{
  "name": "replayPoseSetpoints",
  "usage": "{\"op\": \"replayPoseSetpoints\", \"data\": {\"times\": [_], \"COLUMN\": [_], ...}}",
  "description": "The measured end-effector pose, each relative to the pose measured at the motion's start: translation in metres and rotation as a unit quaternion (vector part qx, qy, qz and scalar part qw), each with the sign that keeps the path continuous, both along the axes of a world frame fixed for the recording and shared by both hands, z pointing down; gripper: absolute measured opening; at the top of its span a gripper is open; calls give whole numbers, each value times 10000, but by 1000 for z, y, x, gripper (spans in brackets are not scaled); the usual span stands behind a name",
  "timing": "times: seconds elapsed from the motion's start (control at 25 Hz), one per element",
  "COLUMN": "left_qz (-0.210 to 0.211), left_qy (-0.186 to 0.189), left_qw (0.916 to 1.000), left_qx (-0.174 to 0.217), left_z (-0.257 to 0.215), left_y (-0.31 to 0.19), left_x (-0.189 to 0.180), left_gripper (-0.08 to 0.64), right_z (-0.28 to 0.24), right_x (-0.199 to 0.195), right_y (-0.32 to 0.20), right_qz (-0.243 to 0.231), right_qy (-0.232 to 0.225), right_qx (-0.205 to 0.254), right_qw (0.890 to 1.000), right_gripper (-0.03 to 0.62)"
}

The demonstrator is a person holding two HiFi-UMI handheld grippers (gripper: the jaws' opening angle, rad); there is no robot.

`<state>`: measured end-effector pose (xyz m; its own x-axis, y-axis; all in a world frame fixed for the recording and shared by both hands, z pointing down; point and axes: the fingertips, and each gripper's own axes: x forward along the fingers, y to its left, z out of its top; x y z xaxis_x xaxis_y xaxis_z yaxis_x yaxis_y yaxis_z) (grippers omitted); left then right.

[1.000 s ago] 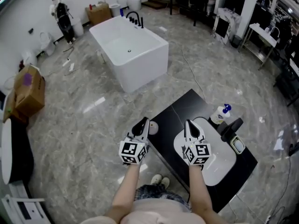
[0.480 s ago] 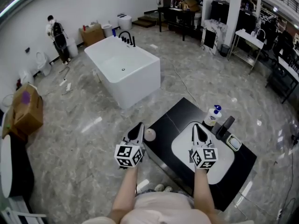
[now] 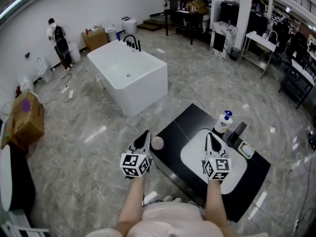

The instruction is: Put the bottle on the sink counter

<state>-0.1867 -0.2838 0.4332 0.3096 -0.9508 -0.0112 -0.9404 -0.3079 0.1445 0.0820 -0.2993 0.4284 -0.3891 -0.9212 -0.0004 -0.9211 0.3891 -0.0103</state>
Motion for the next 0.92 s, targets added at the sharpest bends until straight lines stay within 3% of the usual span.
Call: {"op": "replayPoseSetpoints", "data": {"times": [0.92], "left_qz": [82], "left_qy": [-53], "left_qw": [10000], "left_qx": [-12], "left_z": [5], "left_y": [1], "left_x": [8], "left_gripper": [26], "right_z": [0], "right_x": [14], "right_y": [3], "right_qz": [59], "right_qy": [-22], "right_qx": [-48], "right_qw": [10000], "right_gripper": [14]}}
